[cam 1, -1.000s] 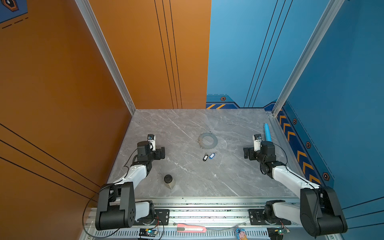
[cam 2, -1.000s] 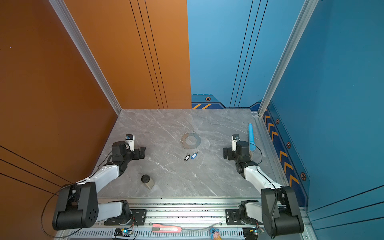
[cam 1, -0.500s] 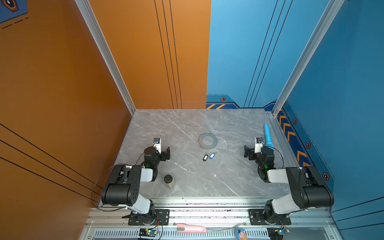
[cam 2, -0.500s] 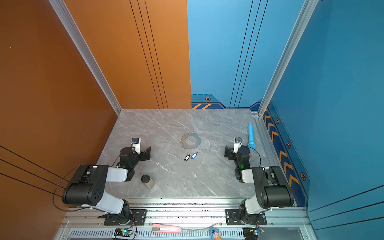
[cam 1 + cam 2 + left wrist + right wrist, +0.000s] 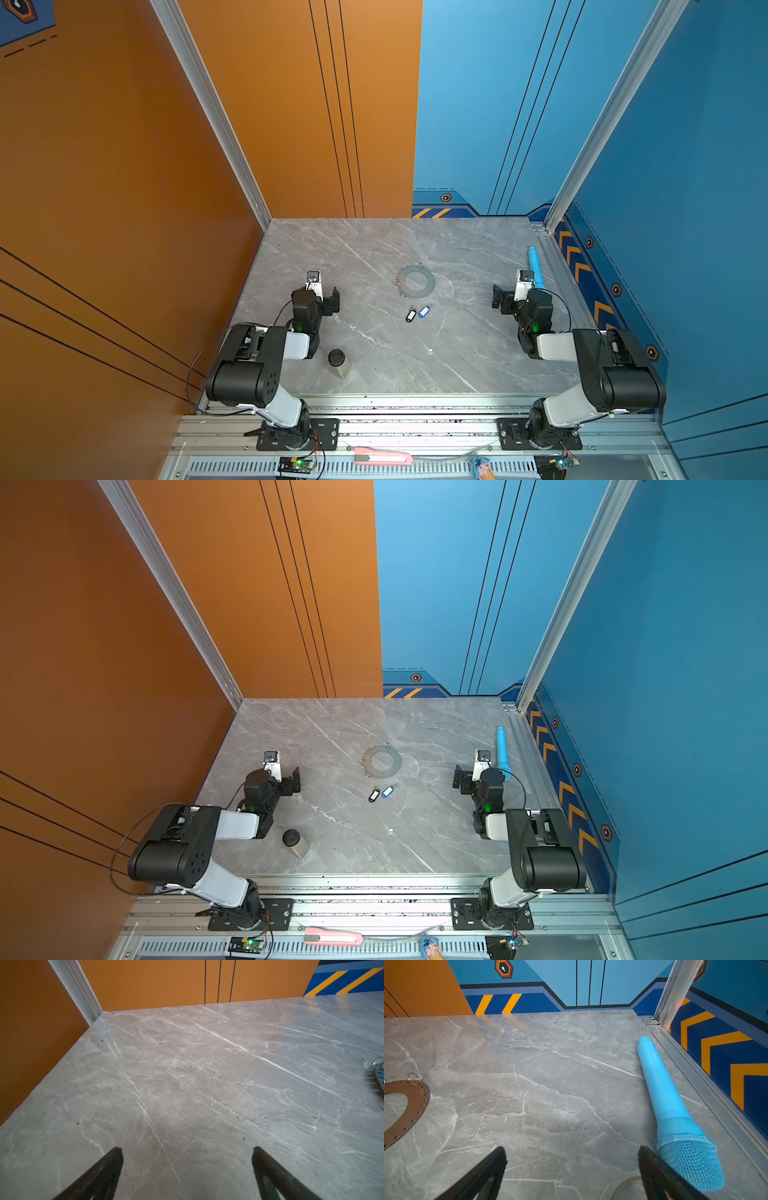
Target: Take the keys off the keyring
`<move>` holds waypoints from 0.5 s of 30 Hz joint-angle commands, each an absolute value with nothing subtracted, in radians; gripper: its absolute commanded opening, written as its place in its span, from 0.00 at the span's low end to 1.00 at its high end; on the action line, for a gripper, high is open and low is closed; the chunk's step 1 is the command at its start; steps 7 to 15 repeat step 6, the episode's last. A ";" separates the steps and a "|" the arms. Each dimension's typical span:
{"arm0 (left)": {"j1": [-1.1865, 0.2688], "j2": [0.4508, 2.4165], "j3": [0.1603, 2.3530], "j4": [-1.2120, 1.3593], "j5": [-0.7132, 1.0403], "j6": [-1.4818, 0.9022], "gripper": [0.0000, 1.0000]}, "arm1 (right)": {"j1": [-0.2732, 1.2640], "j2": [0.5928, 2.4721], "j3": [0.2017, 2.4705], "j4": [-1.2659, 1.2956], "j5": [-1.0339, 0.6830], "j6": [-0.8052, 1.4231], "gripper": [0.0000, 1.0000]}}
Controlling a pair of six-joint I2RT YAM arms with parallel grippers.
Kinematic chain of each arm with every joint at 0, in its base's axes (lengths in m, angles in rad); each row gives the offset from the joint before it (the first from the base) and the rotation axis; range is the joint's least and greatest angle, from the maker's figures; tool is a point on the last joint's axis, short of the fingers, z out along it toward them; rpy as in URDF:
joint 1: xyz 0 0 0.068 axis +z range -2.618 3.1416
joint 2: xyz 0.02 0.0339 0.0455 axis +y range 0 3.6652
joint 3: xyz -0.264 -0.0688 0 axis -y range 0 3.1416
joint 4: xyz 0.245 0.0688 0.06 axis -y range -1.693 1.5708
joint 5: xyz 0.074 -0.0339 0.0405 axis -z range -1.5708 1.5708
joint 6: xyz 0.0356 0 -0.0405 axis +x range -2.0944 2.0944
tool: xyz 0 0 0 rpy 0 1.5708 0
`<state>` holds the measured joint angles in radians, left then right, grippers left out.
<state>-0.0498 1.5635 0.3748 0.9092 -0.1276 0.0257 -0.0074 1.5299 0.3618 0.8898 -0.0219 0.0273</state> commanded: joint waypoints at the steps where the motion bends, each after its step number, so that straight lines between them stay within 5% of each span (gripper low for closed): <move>1: -0.034 1.564 0.390 0.903 -0.142 0.013 0.98 | -0.005 1.534 0.383 0.867 -0.005 0.048 1.00; 15: -0.032 1.555 0.387 0.896 -0.131 0.009 0.98 | -0.003 1.534 0.383 0.867 -0.004 0.046 1.00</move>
